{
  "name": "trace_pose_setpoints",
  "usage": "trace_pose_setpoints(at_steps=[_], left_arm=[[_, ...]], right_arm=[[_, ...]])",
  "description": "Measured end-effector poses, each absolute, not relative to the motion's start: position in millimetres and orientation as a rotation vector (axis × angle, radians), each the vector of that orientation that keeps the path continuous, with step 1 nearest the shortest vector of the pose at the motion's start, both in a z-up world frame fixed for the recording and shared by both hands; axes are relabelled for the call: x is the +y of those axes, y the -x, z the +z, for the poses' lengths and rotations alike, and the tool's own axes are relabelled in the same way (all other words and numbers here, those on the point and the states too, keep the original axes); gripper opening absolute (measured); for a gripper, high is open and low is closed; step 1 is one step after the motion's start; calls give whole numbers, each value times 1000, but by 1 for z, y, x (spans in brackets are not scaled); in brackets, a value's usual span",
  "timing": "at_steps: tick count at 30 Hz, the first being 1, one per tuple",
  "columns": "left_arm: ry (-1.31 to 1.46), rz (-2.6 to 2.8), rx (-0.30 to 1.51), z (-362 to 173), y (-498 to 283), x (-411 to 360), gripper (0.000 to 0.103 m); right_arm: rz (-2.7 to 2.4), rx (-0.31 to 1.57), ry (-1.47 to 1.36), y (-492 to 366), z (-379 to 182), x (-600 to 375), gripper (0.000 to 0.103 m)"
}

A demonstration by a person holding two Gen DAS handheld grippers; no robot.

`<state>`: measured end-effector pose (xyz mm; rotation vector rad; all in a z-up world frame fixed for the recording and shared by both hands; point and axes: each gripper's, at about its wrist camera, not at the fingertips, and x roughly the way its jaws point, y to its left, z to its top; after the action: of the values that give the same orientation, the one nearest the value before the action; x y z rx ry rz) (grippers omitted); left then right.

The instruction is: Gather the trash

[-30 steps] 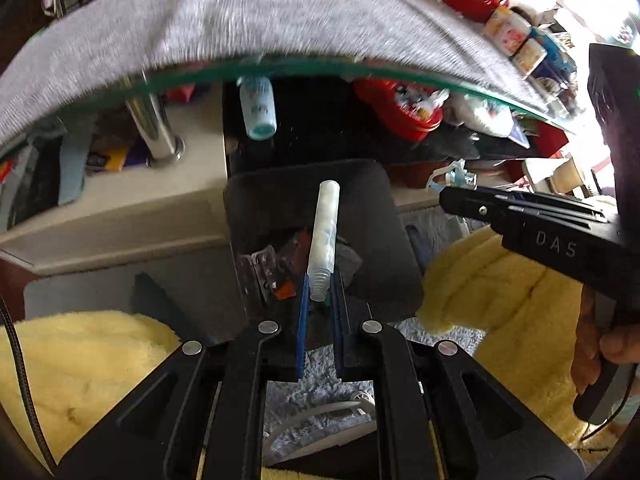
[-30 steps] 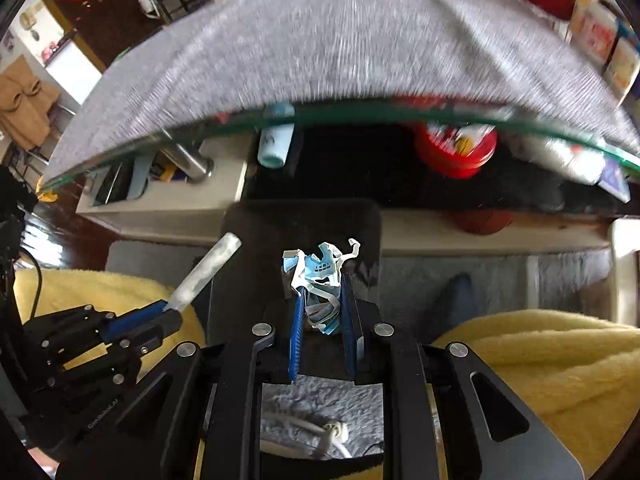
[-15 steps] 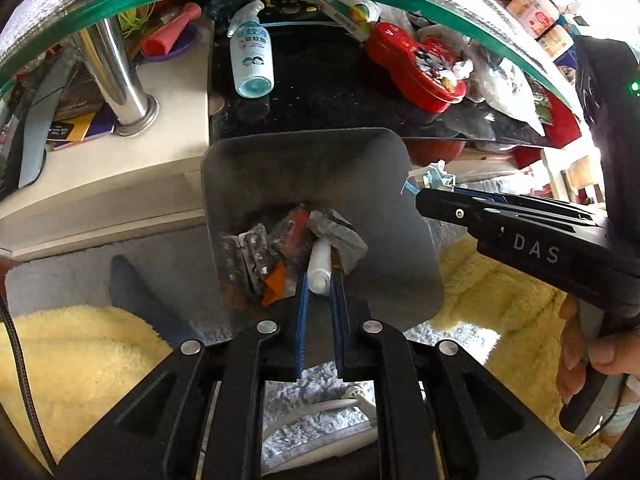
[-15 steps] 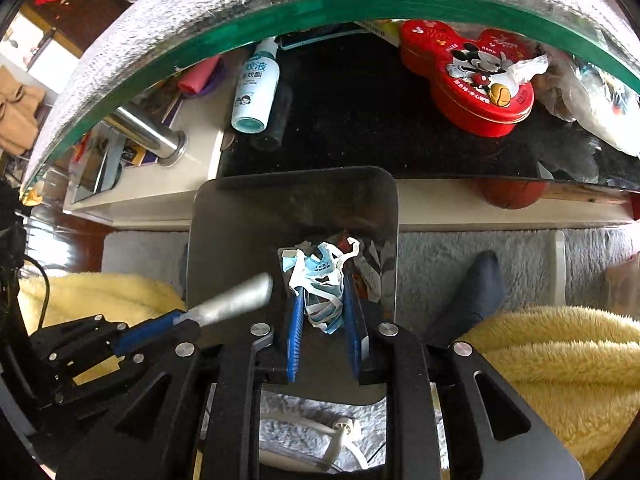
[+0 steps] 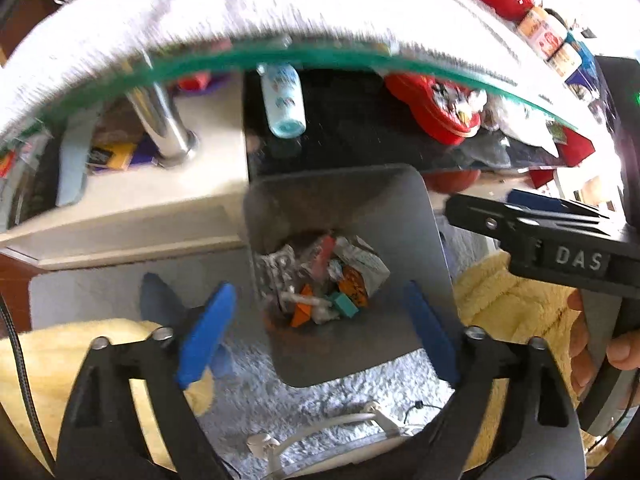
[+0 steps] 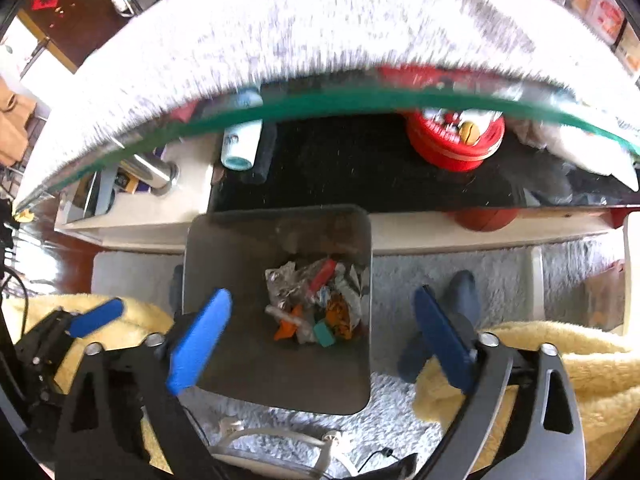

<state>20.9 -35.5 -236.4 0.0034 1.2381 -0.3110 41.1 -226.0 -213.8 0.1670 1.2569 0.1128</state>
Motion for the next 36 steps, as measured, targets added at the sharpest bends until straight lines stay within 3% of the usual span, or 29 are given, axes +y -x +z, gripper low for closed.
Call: trace_pose_setpoints(at_steps=[4, 24, 36], left_arm=[[-20, -303, 1169, -210, -20, -32, 95], [-13, -201, 668, -7, -9, 10, 95], [-7, -128, 553, 29, 26, 16, 95]], right_arm=[[103, 1197, -160, -41, -188, -232, 100], [-46, 683, -68, -3, 5, -263, 100], [-101, 555, -26, 37, 47, -252, 100]])
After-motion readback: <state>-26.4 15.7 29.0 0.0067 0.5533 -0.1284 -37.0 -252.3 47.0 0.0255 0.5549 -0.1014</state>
